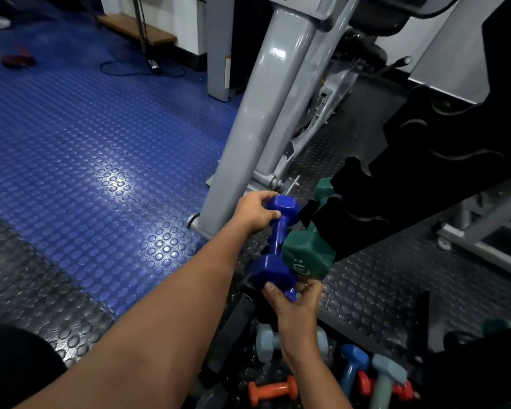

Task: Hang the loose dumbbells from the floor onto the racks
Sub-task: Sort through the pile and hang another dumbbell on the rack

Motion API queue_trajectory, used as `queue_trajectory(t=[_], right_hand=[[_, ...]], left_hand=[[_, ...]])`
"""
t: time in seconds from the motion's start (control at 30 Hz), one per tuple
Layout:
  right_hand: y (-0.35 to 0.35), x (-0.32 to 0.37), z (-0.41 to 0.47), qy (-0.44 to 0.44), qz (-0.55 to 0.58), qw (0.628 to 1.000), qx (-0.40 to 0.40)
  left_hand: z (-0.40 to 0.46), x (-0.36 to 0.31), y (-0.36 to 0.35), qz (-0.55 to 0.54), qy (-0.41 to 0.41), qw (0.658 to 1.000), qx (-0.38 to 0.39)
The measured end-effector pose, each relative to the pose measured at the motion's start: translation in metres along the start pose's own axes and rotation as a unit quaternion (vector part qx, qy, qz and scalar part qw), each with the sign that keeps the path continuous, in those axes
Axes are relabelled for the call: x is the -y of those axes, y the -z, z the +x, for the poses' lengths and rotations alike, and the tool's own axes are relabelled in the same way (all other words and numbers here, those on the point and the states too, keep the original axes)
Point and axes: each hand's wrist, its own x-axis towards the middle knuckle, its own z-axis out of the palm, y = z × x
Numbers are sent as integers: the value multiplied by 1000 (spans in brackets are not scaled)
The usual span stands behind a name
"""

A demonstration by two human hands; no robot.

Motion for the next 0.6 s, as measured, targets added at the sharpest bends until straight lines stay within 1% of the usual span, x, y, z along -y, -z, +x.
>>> queue_trajectory(t=[0.1,0.2,0.3,0.37,0.4,0.43,0.47,0.5,0.53,0.57,0.6], right_hand=[[0,-5,-2,-38,71,997,-20],[-1,-8,1,-103,190,976,-22],[1,-11,1,-136,267,954,-7],[2,-14,2,-136,262,955,-6],[1,-16,2,-131,238,962,-12],[0,-17,3,-116,180,977,-20],[0,-17,3,-87,92,992,-31],[1,-17,1,-47,-11,998,-42],[4,-15,-2,-4,-101,993,-57],[6,-12,-6,42,-153,985,-74],[9,-9,-9,87,-181,976,-82]], left_hand=[[-2,-6,1,26,-44,999,-3],[0,-20,-1,6,-86,996,10],[1,-29,-14,-45,-85,995,27],[2,-20,-27,-29,-72,996,37],[3,-10,-34,-8,-67,996,52],[4,-1,-38,3,-57,996,66],[4,5,-40,1,-45,996,72],[3,8,-39,0,-40,997,73],[2,8,-38,3,-44,997,68],[-1,6,-37,6,-55,996,64],[-3,4,-36,15,-67,995,66]])
